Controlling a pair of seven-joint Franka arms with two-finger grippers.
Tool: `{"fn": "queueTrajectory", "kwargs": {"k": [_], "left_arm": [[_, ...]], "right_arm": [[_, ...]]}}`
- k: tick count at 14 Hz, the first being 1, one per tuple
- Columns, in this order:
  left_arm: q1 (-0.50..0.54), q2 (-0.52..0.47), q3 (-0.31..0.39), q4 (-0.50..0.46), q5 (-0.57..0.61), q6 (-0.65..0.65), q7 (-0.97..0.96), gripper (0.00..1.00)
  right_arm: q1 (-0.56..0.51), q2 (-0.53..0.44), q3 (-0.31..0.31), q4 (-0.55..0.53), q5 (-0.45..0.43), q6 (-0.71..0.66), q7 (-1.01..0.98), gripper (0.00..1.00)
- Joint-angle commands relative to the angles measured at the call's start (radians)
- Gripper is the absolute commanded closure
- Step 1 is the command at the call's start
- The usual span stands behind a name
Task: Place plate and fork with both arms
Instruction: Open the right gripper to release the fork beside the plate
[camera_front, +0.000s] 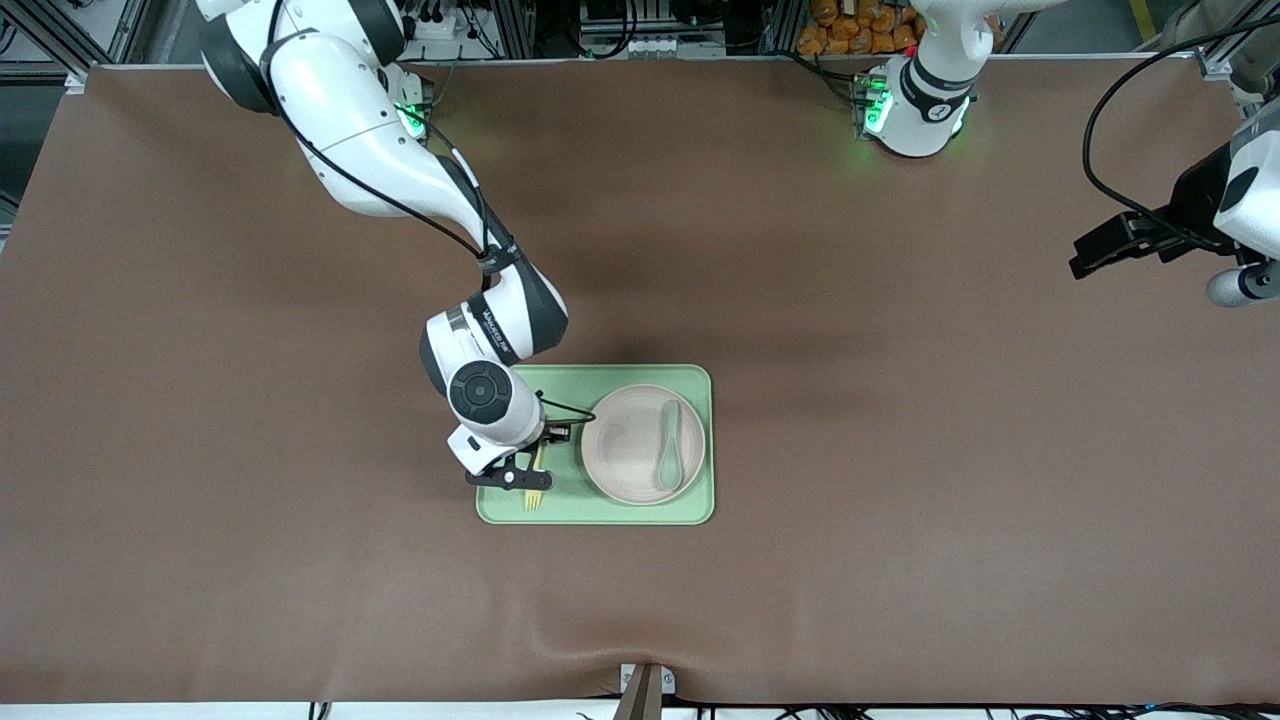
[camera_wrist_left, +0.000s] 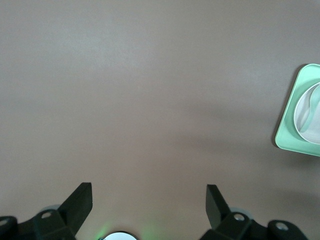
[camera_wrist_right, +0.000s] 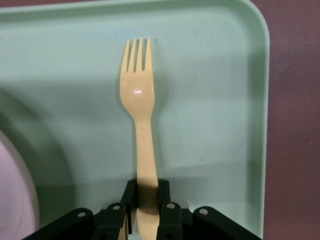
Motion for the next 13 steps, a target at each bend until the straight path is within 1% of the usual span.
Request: {"fn": "queueTrajectory", "kwargs": {"k": [1,4,6,8,9,10,13], "left_arm": [[0.009,-0.013,-0.003,-0.009,-0.02,0.005,0.017,0.0],[0.009,-0.012,-0.003,-0.011,-0.02,0.005,0.015,0.0],[0.009,-0.012,-0.003,-0.011,-0.02,0.005,0.017,0.0],[0.009,-0.013,-0.003,-0.011,-0.02,0.003,0.015,0.0],[0.01,-0.016,-0.003,-0.015,-0.02,0.001,0.015,0.0],[0.01,-0.018,-0.003,-0.017,-0.02,0.003,0.017,0.0],[0.012,-0.021,-0.002,-0.023,-0.02,0.001,0.017,0.0]], "right_arm": [[-0.009,-0.071,0.006,-0.054,0.006,-0.024,-0.006,0.0],[-0.02,-0.122,0.001,0.009,0.007,-0.151,-0.006,0.0],[-0.038,-0.178,-0.002,0.024,0.003,-0.195,-0.009,0.0],[-0.116,-0.252,0.003,0.021,0.004,-0.204,-0.041,0.0],[-0.138,-0.277,0.003,0.021,0.003,-0.224,-0.105,0.0],[-0.156,-0.301,-0.002,0.023,-0.002,-0.253,-0.156,0.0],[-0.271,-0.383,0.0,0.021,-0.004,-0.352,-0.231,0.0]]}}
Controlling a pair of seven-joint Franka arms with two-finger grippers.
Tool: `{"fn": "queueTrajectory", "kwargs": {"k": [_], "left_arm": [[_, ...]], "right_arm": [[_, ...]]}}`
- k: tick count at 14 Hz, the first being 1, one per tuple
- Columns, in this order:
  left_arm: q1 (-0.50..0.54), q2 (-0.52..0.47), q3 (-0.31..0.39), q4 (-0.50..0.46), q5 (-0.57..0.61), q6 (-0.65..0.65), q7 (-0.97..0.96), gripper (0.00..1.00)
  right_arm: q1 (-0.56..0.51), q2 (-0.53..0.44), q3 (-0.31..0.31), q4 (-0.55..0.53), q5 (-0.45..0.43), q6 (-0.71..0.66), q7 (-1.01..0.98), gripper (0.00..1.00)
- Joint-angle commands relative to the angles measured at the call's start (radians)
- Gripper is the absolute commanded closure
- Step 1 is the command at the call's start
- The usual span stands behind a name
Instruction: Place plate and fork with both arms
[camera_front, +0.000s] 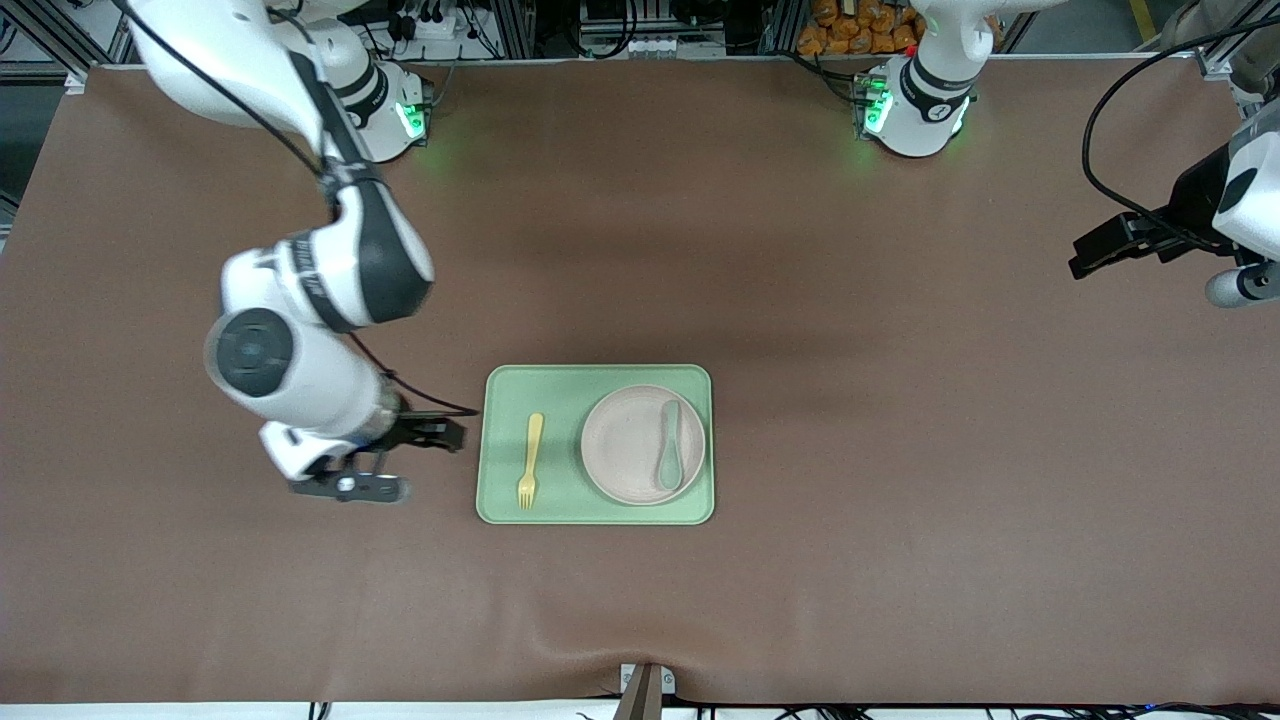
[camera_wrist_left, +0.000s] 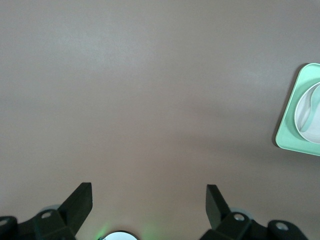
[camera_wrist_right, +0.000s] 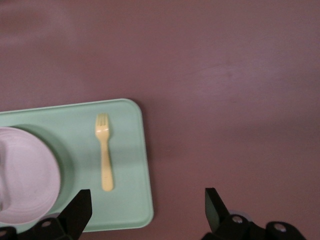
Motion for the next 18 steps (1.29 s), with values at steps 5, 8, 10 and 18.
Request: {"fn": "queueTrajectory", "kwargs": {"k": [5,8,10,18], "left_arm": [[0.012,-0.023,-0.002,-0.018,-0.02,0.002,0.017,0.0],[0.012,-0.023,-0.001,-0.018,-0.02,0.002,0.017,0.0],[0.012,-0.023,-0.001,-0.018,-0.02,0.002,0.017,0.0],[0.012,-0.023,-0.001,-0.02,-0.02,0.002,0.017,0.0]], "right_arm": [[-0.22,-0.219,0.021,-0.04,0.009,-0.206,-0.284,0.0],[-0.269,-0.361,0.023,-0.134,0.012,-0.275,-0.338,0.0],[-0.294,-0.499,0.026,-0.278,0.012,-0.268,-0.346,0.0],[-0.403,-0.68,0.122,-0.423,0.0,-0.24,-0.352,0.0]]}}
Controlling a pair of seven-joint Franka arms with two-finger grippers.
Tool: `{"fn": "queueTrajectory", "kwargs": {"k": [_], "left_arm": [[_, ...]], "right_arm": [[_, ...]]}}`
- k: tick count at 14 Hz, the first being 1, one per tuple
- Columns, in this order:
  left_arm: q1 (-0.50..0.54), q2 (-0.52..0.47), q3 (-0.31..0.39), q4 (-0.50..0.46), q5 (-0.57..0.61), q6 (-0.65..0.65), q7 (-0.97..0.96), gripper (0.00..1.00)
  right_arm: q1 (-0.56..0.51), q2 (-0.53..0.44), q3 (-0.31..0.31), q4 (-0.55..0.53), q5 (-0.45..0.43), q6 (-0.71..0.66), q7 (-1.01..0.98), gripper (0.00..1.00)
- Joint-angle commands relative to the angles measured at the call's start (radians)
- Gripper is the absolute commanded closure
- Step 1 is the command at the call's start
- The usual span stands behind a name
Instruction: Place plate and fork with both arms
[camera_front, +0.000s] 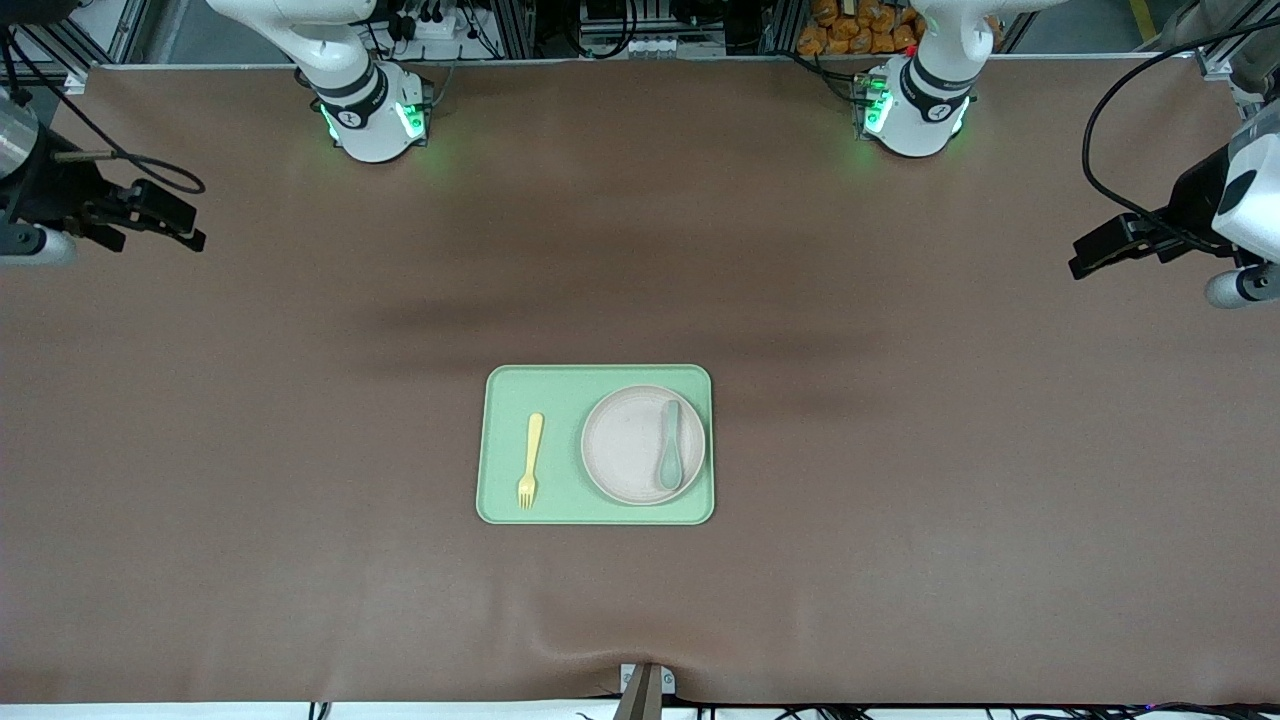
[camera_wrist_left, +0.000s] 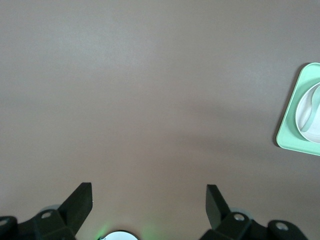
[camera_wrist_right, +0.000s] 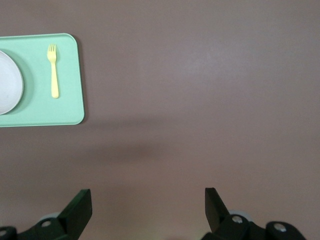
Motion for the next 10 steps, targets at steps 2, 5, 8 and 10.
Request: {"fn": "queueTrajectory", "kwargs": {"k": [2,5,8,10], "left_arm": [[0.011,-0.022,-0.003,-0.014,-0.02,0.002,0.017,0.0],[0.009,-0.019,-0.003,-0.014,-0.02,0.002,0.017,0.0],[0.009,-0.022,-0.003,-0.012,-0.012,0.002,0.038,0.0],[0.009,-0.026,-0.003,-0.006,-0.012,-0.018,0.037,0.0]], "right_arm": [[-0.036,0.065,0.024,0.066,-0.005,0.059,-0.011,0.0],[-0.045,0.123,0.024,0.141,-0.004,0.061,-0.008,0.0],[-0.042,0.159,0.024,0.187,-0.002,0.055,-0.008,0.0],[-0.037,0.157,0.024,0.185,-0.002,0.047,-0.003,0.0]]}}
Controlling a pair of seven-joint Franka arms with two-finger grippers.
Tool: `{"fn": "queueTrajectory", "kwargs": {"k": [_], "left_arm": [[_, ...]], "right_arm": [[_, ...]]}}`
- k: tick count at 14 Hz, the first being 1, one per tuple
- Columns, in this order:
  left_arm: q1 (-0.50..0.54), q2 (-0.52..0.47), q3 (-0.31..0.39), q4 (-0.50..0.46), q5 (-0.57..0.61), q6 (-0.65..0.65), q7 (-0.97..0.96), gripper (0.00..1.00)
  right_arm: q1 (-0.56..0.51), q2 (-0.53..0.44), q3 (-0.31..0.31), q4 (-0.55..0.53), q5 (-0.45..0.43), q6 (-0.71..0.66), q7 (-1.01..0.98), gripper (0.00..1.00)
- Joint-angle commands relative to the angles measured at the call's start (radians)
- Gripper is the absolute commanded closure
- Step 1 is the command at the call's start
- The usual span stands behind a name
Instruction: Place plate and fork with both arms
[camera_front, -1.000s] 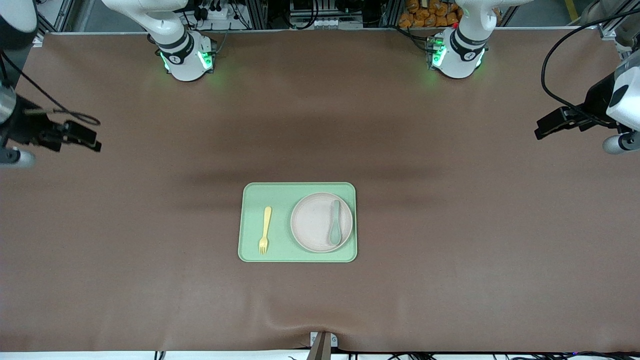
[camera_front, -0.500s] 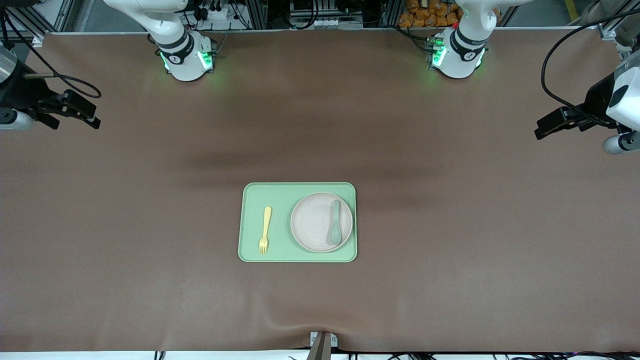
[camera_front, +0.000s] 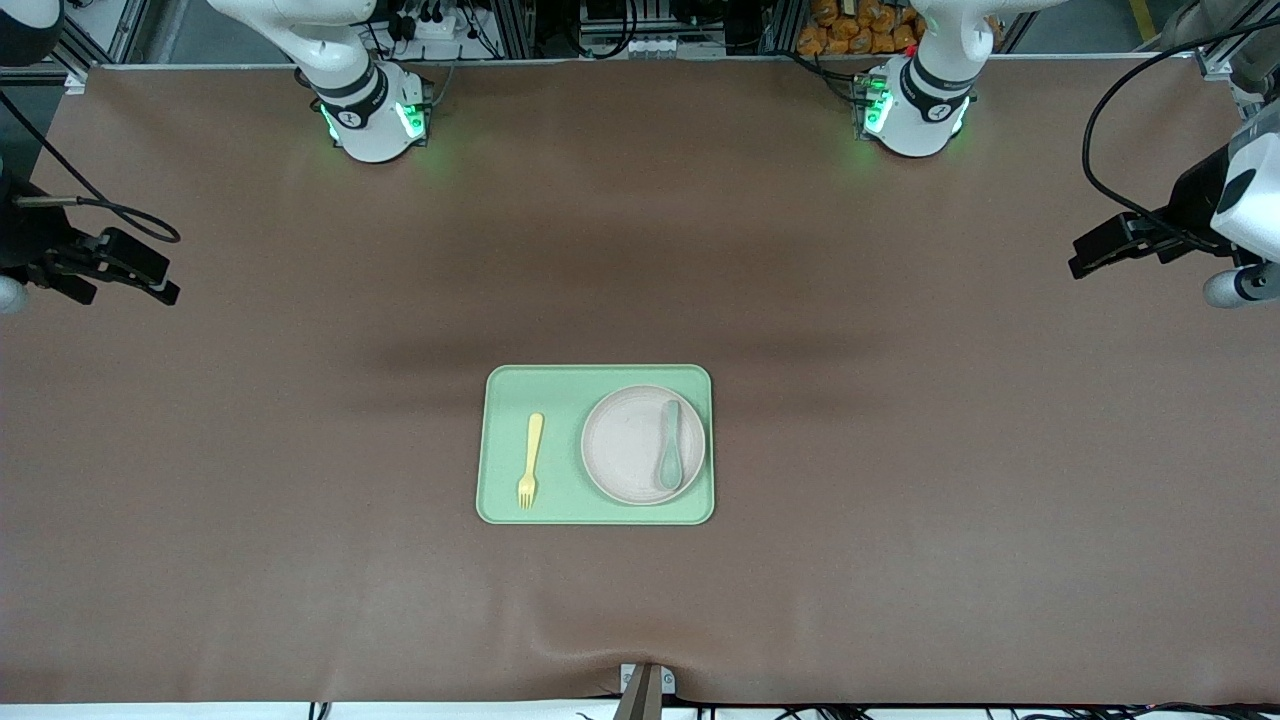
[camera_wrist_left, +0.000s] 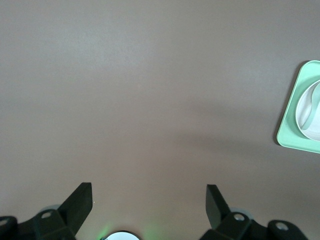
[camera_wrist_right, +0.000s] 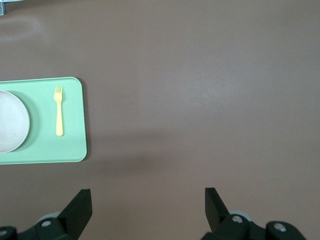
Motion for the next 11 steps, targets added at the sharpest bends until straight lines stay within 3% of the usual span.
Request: {"fn": "queueTrajectory", "kwargs": {"k": [1,4,8,11], "left_arm": [[0.009,-0.033,-0.003,-0.005,-0.012,-0.018,0.023,0.0],[0.001,-0.041,-0.012,0.012,-0.003,-0.024,0.007,0.0],[0.008,-0.117,-0.043,-0.036,0.008,-0.049,0.002,0.0],[0.009,-0.104,-0.037,-0.008,0.009,-0.051,0.022,0.0]], "right_arm": [[-0.016,0.014,0.018,0.035,-0.001,-0.024,-0.006,0.0],[-0.016,0.011,0.018,0.035,-0.003,-0.025,-0.006,0.0],[-0.015,0.011,0.02,0.035,-0.058,-0.029,-0.049,0.0],[-0.016,0.01,0.02,0.033,-0.059,-0.033,-0.048,0.0]]}}
